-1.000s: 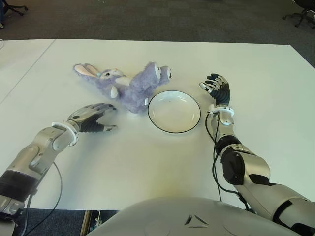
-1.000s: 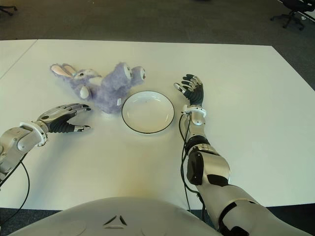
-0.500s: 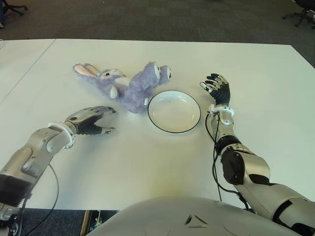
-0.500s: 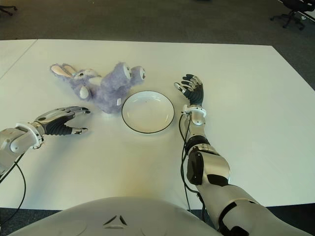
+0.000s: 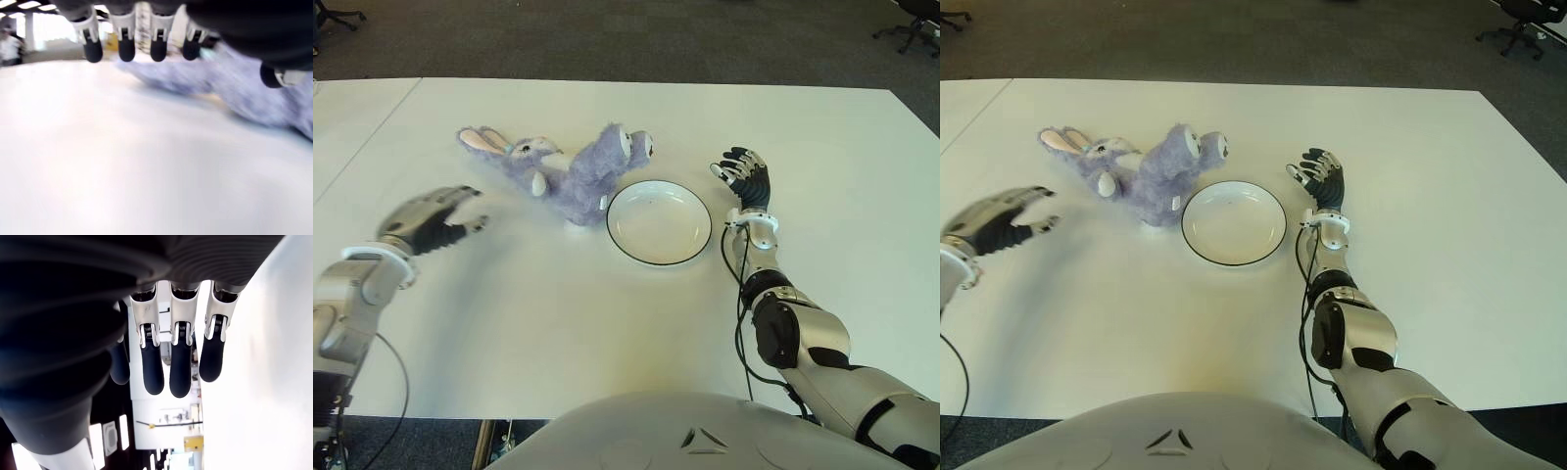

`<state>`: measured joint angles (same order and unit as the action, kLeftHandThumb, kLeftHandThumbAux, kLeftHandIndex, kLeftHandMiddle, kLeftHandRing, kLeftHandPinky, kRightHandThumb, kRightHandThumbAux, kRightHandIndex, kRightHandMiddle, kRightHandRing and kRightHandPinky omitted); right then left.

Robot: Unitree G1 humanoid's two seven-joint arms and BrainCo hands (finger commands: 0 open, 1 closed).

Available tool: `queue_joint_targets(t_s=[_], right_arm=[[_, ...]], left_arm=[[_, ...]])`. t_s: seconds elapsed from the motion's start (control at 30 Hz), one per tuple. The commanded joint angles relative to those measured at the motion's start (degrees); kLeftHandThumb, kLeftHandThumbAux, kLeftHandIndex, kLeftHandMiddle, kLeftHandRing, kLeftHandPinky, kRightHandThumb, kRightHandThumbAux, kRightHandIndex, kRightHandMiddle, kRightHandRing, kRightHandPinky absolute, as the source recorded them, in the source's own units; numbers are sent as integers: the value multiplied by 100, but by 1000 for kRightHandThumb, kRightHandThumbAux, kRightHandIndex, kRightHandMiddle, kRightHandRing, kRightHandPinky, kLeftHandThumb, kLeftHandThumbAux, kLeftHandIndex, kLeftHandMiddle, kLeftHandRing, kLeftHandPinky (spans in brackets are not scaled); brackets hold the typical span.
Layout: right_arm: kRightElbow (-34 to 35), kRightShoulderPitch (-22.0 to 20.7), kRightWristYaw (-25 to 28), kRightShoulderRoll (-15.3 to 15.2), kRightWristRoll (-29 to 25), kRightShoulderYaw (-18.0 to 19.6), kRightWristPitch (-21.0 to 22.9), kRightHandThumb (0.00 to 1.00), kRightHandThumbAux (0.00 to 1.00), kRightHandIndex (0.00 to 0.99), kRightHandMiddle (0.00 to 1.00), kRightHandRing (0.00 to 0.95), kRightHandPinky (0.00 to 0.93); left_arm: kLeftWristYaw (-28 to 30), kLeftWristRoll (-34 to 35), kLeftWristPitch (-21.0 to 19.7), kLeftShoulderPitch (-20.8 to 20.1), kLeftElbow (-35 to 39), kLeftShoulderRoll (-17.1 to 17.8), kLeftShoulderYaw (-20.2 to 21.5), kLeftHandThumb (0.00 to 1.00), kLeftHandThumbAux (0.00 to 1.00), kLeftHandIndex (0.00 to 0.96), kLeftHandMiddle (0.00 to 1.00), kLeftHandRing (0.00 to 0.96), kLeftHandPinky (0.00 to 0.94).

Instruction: Put the doll into the plate.

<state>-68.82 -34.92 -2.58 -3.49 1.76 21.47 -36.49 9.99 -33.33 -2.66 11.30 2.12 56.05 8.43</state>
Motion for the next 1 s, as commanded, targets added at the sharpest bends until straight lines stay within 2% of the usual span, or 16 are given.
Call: queue_joint_targets(t_s=[0.03, 0.17, 0.43, 0.6, 0.7, 0.87, 1.0], right_arm=[[-856, 1517, -110, 450, -184, 87, 742, 58, 860, 286, 335, 341, 335], [-856, 1516, -112, 448, -158, 60, 724, 42, 859, 283, 336, 345, 341], [-856, 1504, -76, 451, -209, 94, 766, 46, 864, 282, 339, 353, 353], [-855, 1489, -62, 465, -242, 124, 773, 62, 870, 284, 339, 352, 347], [-854, 1491, -64, 468, -234, 119, 746, 67, 869, 287, 339, 352, 344], [-860, 1480, -66, 456, -213, 100, 783, 70, 863, 286, 335, 345, 334], [-860, 1470, -69, 451, -219, 107, 797, 70, 862, 284, 334, 343, 335]], left_arm=[[114, -233, -930, 19, -86, -243, 157, 441, 91, 0, 0, 0, 0], [263, -120, -1321, -95, -92, -331, 182, 452, 98, 0, 0, 0, 0], [453, -31, -1730, -186, -43, -250, 178, 458, 106, 0, 0, 0, 0], [820, -192, -2422, -490, 357, -160, 94, 450, 120, 0, 0, 0, 0], [821, -288, -2657, -553, 459, -196, 48, 431, 119, 0, 0, 0, 0], [750, -581, -3053, -792, 561, -272, -175, 412, 112, 0, 0, 0, 0], [623, -846, -3199, -1050, 612, -383, -460, 411, 111, 0, 0, 0, 0]])
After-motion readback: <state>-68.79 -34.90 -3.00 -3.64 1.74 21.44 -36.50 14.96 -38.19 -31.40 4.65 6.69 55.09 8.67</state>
